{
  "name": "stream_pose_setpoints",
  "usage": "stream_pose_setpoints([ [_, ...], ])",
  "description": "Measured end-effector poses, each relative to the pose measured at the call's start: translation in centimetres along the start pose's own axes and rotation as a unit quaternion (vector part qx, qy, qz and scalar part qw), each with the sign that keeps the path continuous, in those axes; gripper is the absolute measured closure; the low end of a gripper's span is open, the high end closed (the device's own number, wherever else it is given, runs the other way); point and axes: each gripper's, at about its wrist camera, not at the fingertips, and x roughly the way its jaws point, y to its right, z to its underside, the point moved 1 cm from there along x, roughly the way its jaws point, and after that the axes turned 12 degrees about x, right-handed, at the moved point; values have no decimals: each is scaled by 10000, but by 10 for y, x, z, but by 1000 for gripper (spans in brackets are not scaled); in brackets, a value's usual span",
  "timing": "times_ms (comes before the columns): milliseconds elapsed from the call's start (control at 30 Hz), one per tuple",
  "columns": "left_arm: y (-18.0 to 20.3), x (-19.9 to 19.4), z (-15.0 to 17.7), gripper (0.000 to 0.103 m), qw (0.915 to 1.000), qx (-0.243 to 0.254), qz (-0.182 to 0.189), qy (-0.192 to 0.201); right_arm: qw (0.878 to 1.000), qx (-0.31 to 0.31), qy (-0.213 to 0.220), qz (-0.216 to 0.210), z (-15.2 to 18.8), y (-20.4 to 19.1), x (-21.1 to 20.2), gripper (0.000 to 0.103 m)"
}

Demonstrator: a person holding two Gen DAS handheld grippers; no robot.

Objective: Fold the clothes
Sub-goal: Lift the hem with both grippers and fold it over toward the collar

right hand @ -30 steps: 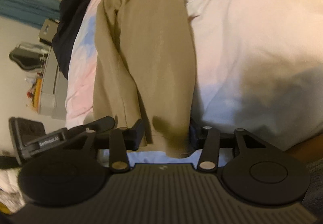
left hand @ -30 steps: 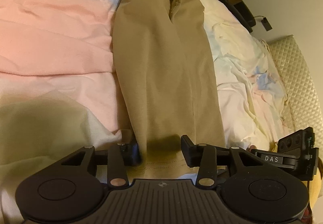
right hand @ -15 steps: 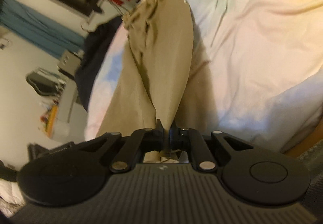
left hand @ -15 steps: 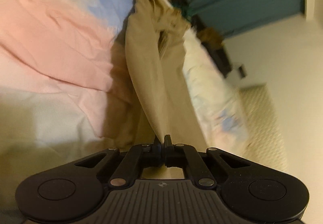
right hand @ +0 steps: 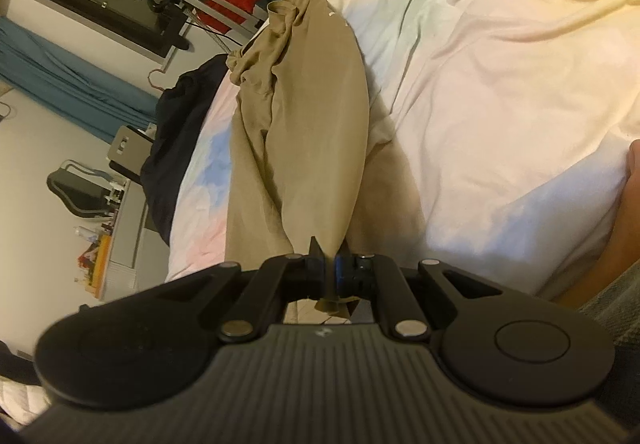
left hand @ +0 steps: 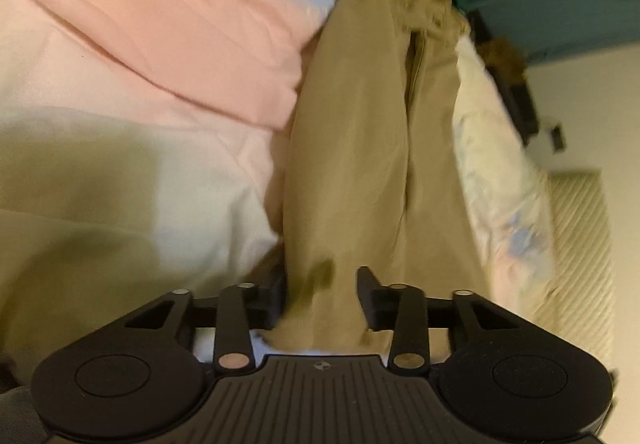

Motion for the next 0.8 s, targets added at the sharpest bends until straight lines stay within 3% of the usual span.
stream_pose_setpoints([
  [200, 11, 8, 3, 63, 9986, 461, -233, -148, 9999, -64, 92, 10, 2, 1, -2, 95],
  [233, 11, 9, 3, 69, 9984, 482, -259, -139, 9999, -87, 110, 23, 3, 1, -2, 95],
  [267, 9, 9, 1, 84, 9983, 487, -294, -120, 9999, -110, 128, 35, 3, 0, -2, 95],
  [300, 8, 9, 0, 91, 9982, 491, -328, -101, 9998, -120, 132, 33, 4, 0, -2, 95],
  [367, 7, 5, 0, 97, 9982, 523, -304, 5, 9999, -90, 127, 13, 3, 0, -2, 95],
  [533, 15, -31, 5, 98, 9951, 554, 171, 806, 9993, 47, 314, -191, -2, -5, -14, 95],
  [800, 38, -113, 21, 99, 9776, 586, 779, 1866, 9929, -161, 548, -1048, -5, -42, -75, 95],
])
